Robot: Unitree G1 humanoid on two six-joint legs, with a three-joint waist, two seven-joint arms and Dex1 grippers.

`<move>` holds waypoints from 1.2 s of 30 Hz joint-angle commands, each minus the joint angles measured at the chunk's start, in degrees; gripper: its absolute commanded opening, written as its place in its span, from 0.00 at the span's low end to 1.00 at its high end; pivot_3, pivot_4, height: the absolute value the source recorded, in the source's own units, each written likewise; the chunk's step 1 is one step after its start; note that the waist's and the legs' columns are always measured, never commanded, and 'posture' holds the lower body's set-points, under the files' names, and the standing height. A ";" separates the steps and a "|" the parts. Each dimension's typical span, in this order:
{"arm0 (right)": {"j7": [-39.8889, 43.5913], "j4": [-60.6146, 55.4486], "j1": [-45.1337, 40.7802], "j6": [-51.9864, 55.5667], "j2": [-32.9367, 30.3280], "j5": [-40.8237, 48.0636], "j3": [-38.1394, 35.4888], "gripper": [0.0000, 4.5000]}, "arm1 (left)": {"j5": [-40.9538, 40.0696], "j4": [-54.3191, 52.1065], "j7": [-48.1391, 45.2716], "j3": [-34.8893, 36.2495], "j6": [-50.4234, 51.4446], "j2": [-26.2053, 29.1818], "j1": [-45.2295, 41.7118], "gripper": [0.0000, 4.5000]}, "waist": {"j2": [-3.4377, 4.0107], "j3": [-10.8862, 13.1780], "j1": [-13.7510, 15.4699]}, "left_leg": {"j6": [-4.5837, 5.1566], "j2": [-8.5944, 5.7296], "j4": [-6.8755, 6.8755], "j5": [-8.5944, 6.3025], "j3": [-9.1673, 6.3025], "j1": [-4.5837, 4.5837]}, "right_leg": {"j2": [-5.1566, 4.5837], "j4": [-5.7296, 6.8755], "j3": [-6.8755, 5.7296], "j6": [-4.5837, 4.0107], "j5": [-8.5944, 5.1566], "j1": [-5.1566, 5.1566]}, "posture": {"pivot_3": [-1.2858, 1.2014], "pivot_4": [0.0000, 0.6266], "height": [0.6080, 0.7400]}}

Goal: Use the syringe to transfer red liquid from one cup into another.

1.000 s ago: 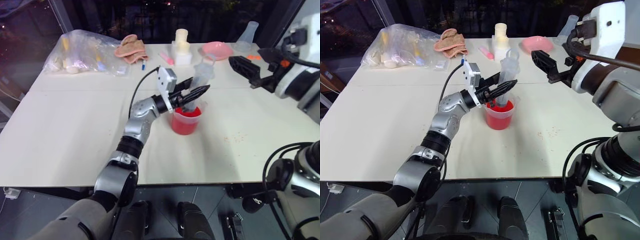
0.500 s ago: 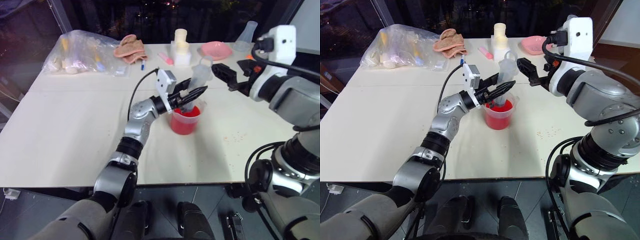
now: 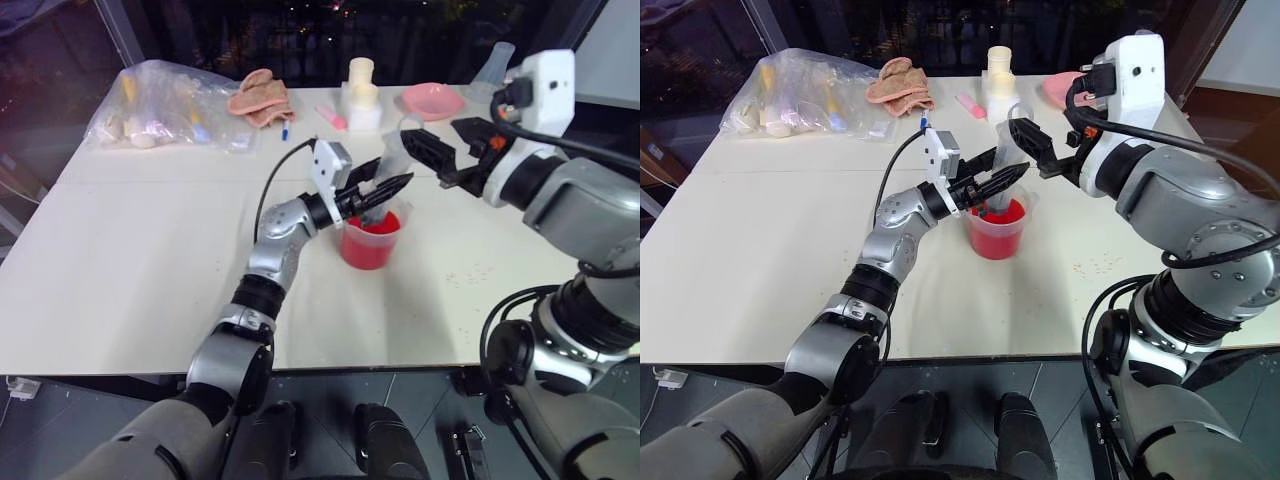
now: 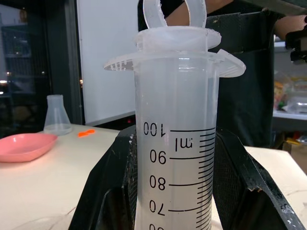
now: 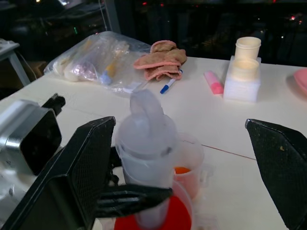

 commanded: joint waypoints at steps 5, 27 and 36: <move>-3.10 -0.22 -2.41 0.40 0.70 0.02 -0.43 1.00 | -0.27 -3.12 0.02 -0.59 -0.32 -0.32 0.35 0.33 | 0.00 0.00 -0.01 | 0.00 0.00 0.00 0.00 0.00 0.00 | 0.00 0.00 0.00 0.00 0.00 0.00 | 0.52 0.24 1.00; -3.97 2.19 -4.48 -1.94 7.14 -10.86 7.10 0.01 | -0.51 -4.93 0.80 -1.04 0.47 -0.83 1.09 0.33 | 0.01 0.00 -0.24 | 0.00 -0.02 -0.02 0.00 -0.01 0.00 | 0.04 0.00 -0.01 0.00 0.00 -0.02 | 0.52 0.24 1.00; -1.97 1.42 -7.88 -1.26 6.81 -12.11 4.76 0.01 | -0.62 -4.13 0.20 -1.49 1.43 -0.85 1.73 0.33 | 0.01 0.00 -0.30 | 0.00 -0.01 -0.04 0.00 -0.01 0.00 | 0.03 0.00 -0.02 0.00 0.00 -0.03 | 0.52 0.24 1.00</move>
